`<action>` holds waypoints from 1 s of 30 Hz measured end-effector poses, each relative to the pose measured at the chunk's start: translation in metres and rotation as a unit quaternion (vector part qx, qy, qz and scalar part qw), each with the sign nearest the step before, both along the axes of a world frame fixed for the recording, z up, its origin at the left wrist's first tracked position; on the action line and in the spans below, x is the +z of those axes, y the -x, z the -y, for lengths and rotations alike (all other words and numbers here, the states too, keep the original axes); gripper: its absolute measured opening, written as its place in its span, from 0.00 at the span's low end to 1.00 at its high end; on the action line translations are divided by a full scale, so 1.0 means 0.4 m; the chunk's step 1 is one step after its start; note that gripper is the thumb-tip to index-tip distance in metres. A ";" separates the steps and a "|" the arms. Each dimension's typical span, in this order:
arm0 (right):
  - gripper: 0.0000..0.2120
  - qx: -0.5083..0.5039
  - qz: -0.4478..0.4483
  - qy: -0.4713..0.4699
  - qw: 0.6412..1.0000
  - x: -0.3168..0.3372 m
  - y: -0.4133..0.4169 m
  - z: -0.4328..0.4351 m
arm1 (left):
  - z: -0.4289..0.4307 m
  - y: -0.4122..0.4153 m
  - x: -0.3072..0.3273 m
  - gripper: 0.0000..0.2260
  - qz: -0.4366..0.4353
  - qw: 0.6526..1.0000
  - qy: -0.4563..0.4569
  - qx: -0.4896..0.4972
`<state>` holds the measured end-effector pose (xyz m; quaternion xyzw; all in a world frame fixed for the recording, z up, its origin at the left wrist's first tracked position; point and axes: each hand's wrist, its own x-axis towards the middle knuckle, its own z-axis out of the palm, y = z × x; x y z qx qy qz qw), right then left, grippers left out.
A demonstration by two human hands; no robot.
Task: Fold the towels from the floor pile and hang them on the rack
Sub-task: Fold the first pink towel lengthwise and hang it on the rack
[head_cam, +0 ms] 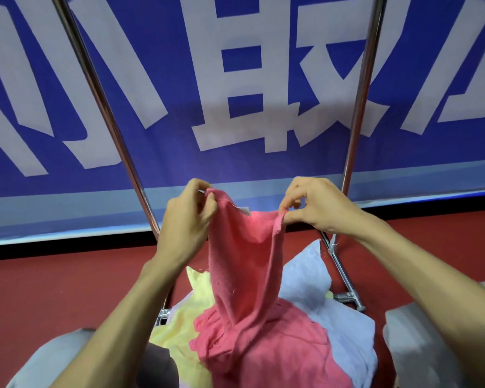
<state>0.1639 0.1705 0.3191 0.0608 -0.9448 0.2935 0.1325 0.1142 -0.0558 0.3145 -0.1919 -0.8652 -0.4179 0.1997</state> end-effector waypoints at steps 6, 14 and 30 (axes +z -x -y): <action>0.04 0.107 0.005 0.144 0.984 0.010 -0.006 0.034 | -0.027 0.001 -0.020 0.05 0.149 0.978 -0.113 -0.091; 0.09 0.058 0.060 0.333 0.939 -0.033 0.025 0.060 | -0.051 -0.034 -0.017 0.04 0.266 0.927 -0.146 -0.222; 0.09 -0.017 0.045 0.327 0.944 -0.046 0.026 0.065 | -0.083 -0.054 -0.030 0.10 0.342 0.873 -0.278 -0.208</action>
